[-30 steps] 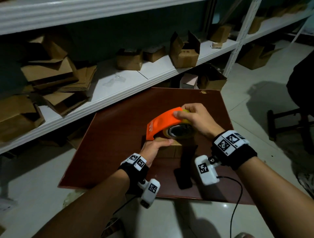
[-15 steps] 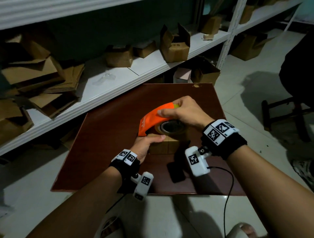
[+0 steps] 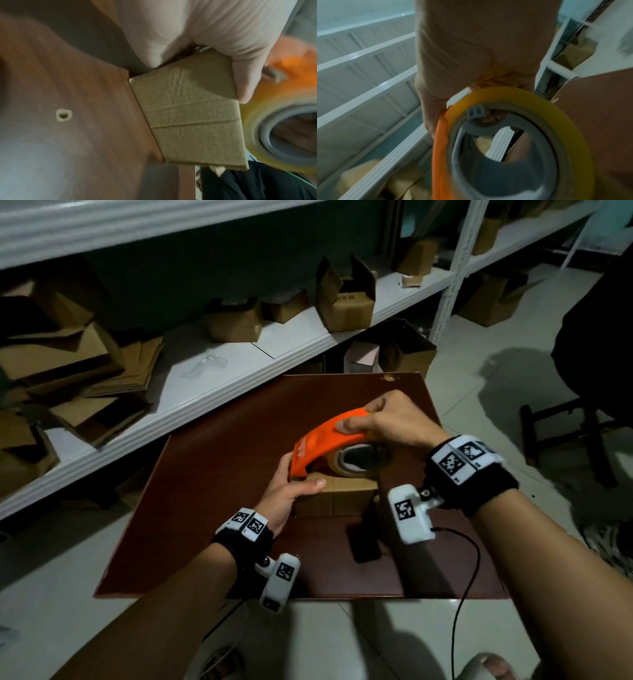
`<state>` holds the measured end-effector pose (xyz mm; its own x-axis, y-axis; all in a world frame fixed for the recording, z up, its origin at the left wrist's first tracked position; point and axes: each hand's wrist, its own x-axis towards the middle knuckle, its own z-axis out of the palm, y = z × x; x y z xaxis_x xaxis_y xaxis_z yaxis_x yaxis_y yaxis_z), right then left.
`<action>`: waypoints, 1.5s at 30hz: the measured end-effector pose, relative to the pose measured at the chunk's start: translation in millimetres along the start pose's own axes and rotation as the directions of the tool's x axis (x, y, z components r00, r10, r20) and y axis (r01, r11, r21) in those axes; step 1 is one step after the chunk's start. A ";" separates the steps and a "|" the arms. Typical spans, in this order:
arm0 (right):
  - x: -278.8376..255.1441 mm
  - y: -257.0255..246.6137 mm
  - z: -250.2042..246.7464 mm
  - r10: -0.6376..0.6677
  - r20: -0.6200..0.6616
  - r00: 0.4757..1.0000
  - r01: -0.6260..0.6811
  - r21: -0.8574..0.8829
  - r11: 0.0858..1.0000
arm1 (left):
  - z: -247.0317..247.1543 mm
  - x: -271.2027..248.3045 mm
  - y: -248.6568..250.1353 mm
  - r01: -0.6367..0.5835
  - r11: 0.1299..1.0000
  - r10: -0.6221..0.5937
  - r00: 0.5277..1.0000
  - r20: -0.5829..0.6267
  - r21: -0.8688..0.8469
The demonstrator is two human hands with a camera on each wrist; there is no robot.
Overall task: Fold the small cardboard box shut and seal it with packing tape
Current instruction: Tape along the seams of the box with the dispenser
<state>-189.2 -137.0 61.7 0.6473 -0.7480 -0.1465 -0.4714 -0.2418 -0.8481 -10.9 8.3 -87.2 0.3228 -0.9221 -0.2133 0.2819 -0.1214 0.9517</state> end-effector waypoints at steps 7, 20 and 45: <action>-14.1 22.1 -44.8 0.046 -0.066 0.997 -0.039 0.103 0.994 | 1.2 1.0 -0.1 0.002 1.000 -0.002 1.000 0.006 0.013; -10.0 10.6 -30.5 0.041 -0.086 0.995 -0.052 -0.141 0.989 | 3.5 -1.9 4.8 -0.002 0.999 0.002 1.000 -0.019 0.038; -9.5 7.6 -25.0 0.057 -0.042 0.998 -0.062 -0.133 0.989 | -12.4 6.5 47.4 0.071 0.943 -0.090 0.995 0.042 0.325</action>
<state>-213.9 -147.2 69.4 0.5938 -0.7858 -0.1728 -0.5858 -0.2750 -0.7624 15.7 1.0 -46.2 0.2583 -0.9220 -0.2884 -0.0048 -0.2998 0.9540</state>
